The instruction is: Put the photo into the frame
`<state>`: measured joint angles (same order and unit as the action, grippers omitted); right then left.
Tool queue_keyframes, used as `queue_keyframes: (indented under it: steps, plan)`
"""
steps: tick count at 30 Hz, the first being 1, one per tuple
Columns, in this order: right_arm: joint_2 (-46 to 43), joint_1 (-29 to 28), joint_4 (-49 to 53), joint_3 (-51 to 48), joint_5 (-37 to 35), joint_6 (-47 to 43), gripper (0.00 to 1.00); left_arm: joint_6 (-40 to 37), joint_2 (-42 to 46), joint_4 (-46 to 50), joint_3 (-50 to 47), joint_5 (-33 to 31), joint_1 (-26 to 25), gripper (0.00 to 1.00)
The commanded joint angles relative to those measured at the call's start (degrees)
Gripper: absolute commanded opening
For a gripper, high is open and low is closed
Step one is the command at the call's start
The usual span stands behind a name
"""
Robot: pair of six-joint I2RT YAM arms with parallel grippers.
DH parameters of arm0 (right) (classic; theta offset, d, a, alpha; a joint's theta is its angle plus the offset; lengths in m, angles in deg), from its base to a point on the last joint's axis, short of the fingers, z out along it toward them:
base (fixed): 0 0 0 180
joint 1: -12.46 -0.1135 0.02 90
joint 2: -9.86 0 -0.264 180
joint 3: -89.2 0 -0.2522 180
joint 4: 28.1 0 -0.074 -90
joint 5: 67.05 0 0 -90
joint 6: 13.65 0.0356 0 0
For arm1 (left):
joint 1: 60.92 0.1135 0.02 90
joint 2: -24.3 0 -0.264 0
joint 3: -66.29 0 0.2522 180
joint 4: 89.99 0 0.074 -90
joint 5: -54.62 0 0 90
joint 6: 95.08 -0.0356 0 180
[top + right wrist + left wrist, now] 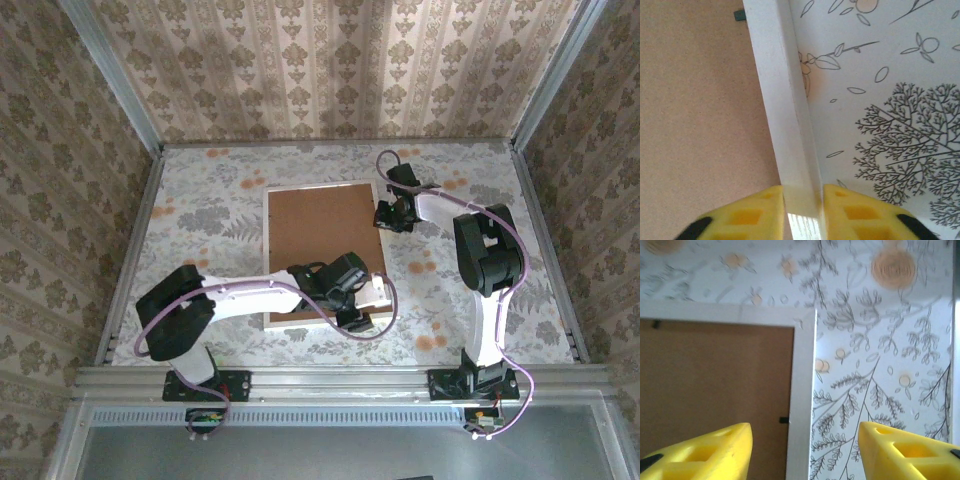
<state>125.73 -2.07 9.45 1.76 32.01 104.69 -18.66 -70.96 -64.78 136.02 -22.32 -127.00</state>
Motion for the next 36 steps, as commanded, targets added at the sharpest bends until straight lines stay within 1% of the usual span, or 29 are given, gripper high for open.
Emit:
queue_keyframes:
  steps: [1,8,13,15,17,20,22,24,28,31,33,36]
  plan:
    - [-0.6,1.1,0.6,0.0,0.7,-0.8,0.33,-5.1,-0.9,2.8,1.4,-0.9,-0.2,0.57]
    - [-5.0,1.7,2.2,-2.4,1.3,-2.5,0.39,-6.5,-3.0,3.6,0.1,-3.8,0.0,0.54]
    - [-9.2,2.0,4.5,-4.4,0.9,-3.6,0.52,-7.5,-5.2,2.7,-0.8,-3.8,0.1,0.50]
    - [-11.0,2.1,5.8,-5.5,0.1,-4.3,0.55,-7.7,-5.8,2.5,-0.8,-3.8,0.1,0.47]
    - [-13.4,2.3,6.5,-7.5,-0.4,-4.5,0.56,-8.0,-6.6,2.0,-1.0,-3.9,0.2,0.44]
    - [-17.4,2.2,6.7,-11.9,0.3,-4.3,0.57,-8.2,-7.5,2.1,-0.9,-4.6,0.1,0.35]
    - [-20.2,2.2,9.0,-15.4,0.6,-4.2,0.58,-8.3,-7.7,1.1,-1.8,-4.9,0.2,0.29]
    - [-23.2,2.2,9.6,-18.9,0.8,-3.9,0.58,-8.6,-7.8,0.0,-2.9,-5.4,0.1,0.26]
    - [-28.1,2.1,9.4,-26.0,5.1,-2.1,0.59,-8.8,-8.5,-0.6,-3.4,-7.1,0.2,0.15]
    - [-31.1,1.9,7.3,-31.4,12.0,-1.1,0.63,-7.3,-6.2,-1.7,-3.7,-6.8,0.4,0.09]
    - [-31.9,2.0,5.9,-34.1,15.7,-1.4,0.66,-6.2,-4.0,-3.4,-4.1,-5.9,0.9,0.06]
    - [-31.7,1.8,3.5,-37.8,20.3,-1.5,0.69,-4.8,-0.8,-4.7,-4.6,-4.3,2.0,0.04]
